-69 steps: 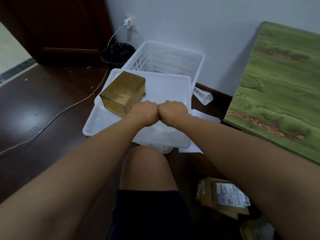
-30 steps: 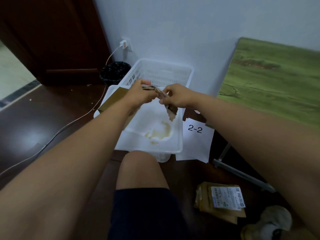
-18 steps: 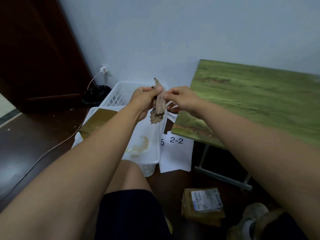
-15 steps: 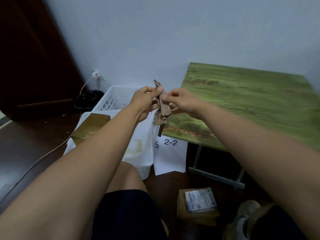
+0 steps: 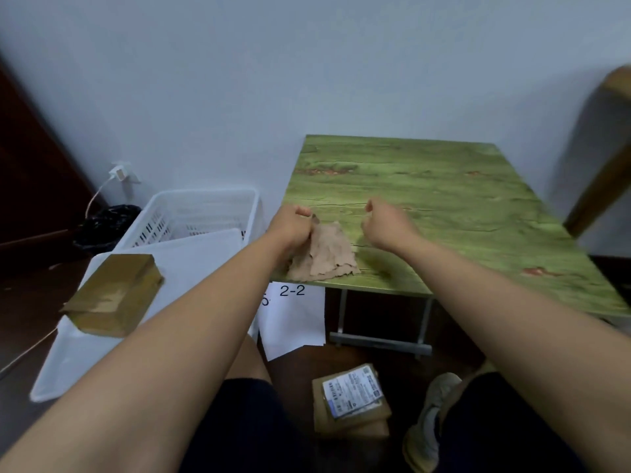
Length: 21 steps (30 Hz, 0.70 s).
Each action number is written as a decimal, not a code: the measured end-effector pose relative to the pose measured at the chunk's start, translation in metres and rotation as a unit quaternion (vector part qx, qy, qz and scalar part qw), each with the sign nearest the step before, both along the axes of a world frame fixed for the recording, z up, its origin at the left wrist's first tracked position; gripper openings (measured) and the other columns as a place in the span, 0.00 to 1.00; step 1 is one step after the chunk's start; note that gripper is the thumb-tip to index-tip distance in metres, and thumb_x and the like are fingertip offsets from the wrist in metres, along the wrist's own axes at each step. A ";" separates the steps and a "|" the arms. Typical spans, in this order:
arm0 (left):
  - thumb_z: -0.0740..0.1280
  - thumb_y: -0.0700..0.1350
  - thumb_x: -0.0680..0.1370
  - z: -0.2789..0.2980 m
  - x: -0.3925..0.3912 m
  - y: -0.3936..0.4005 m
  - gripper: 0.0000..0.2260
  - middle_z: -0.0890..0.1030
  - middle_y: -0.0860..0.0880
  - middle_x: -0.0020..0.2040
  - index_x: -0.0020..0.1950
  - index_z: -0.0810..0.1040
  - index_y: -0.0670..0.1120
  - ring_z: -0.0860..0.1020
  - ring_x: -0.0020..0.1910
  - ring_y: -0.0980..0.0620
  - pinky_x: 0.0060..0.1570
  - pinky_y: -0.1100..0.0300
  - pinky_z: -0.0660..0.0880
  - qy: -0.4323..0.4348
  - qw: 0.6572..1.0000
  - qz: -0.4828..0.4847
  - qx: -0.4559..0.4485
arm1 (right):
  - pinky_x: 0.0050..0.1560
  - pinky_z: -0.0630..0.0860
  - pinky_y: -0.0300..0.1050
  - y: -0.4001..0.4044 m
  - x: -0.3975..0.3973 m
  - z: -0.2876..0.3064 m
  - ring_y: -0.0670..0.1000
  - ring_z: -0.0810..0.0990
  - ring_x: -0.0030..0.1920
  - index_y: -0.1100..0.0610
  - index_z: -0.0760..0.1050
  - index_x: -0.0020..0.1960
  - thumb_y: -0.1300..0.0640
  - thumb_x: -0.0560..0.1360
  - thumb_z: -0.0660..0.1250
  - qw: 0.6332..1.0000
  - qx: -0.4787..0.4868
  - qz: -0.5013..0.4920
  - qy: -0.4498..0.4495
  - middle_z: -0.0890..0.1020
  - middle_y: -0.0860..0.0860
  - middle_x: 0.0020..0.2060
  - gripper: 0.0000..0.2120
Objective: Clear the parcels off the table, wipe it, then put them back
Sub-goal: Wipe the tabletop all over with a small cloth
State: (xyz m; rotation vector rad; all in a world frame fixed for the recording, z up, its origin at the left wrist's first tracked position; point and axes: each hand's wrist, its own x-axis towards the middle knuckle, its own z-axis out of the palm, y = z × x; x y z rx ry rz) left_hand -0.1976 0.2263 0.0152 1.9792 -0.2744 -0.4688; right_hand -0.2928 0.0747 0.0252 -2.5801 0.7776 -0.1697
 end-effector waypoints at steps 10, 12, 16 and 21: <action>0.61 0.37 0.75 -0.013 0.004 0.016 0.17 0.75 0.42 0.59 0.62 0.73 0.50 0.75 0.54 0.41 0.47 0.58 0.69 -0.188 0.959 -0.047 0.205 | 0.59 0.72 0.51 0.039 0.024 -0.035 0.59 0.72 0.63 0.62 0.73 0.63 0.58 0.80 0.55 0.974 -0.091 0.206 -0.037 0.73 0.58 0.64 0.15; 0.60 0.39 0.76 -0.017 0.004 0.024 0.18 0.70 0.43 0.63 0.63 0.75 0.53 0.69 0.61 0.41 0.57 0.56 0.67 -0.224 0.933 -0.074 0.270 | 0.72 0.60 0.51 0.050 0.030 -0.050 0.59 0.62 0.73 0.64 0.65 0.71 0.53 0.83 0.52 0.960 -0.086 0.264 0.024 0.64 0.60 0.73 0.21; 0.59 0.45 0.78 -0.024 0.006 0.035 0.18 0.67 0.46 0.69 0.68 0.74 0.56 0.63 0.68 0.42 0.66 0.51 0.62 -0.245 0.908 -0.091 0.329 | 0.75 0.34 0.53 0.054 0.031 -0.062 0.54 0.37 0.78 0.55 0.43 0.80 0.39 0.82 0.41 0.952 -0.121 0.256 0.113 0.41 0.52 0.79 0.32; 0.53 0.46 0.78 -0.029 0.008 0.044 0.19 0.75 0.43 0.65 0.66 0.74 0.47 0.70 0.66 0.42 0.64 0.53 0.66 -0.155 0.966 -0.049 0.202 | 0.74 0.31 0.54 0.064 0.024 -0.055 0.54 0.30 0.76 0.50 0.35 0.79 0.35 0.80 0.38 0.950 -0.138 0.252 0.122 0.32 0.49 0.77 0.34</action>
